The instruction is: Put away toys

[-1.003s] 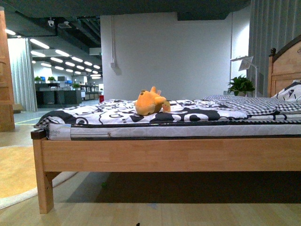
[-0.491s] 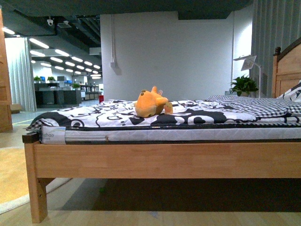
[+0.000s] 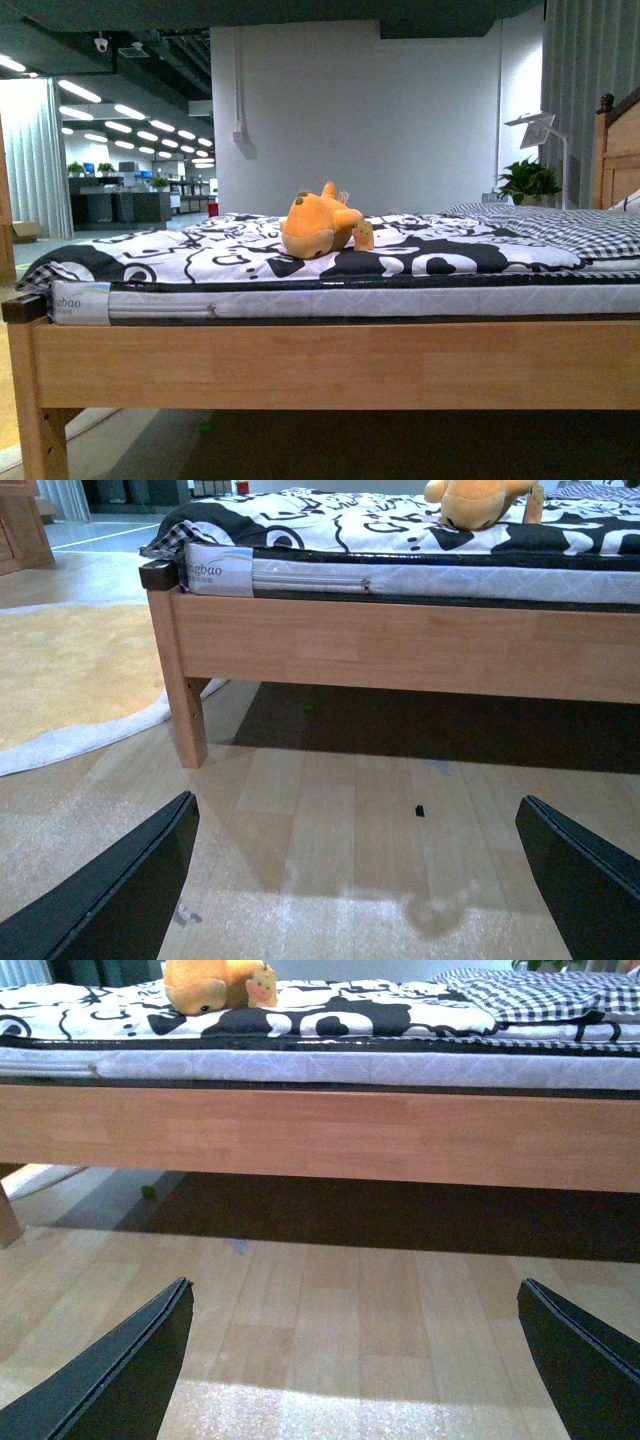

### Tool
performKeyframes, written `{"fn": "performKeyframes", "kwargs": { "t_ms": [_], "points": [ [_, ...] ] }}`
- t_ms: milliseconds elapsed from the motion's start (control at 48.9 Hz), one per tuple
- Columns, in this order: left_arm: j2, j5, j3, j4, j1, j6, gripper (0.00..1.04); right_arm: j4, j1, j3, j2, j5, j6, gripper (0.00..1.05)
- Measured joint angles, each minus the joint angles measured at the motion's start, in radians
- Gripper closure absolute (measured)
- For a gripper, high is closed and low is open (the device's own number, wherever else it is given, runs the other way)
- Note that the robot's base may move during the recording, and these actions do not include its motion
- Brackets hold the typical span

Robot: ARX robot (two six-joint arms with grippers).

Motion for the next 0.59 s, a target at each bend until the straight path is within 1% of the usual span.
{"fn": "performKeyframes", "kwargs": {
  "t_ms": [593],
  "points": [
    [0.000, 0.001, 0.000, 0.000, 0.000, 0.000, 0.06, 0.000, 0.000, 0.000, 0.000, 0.000, 0.000, 0.06]
  ]
}}
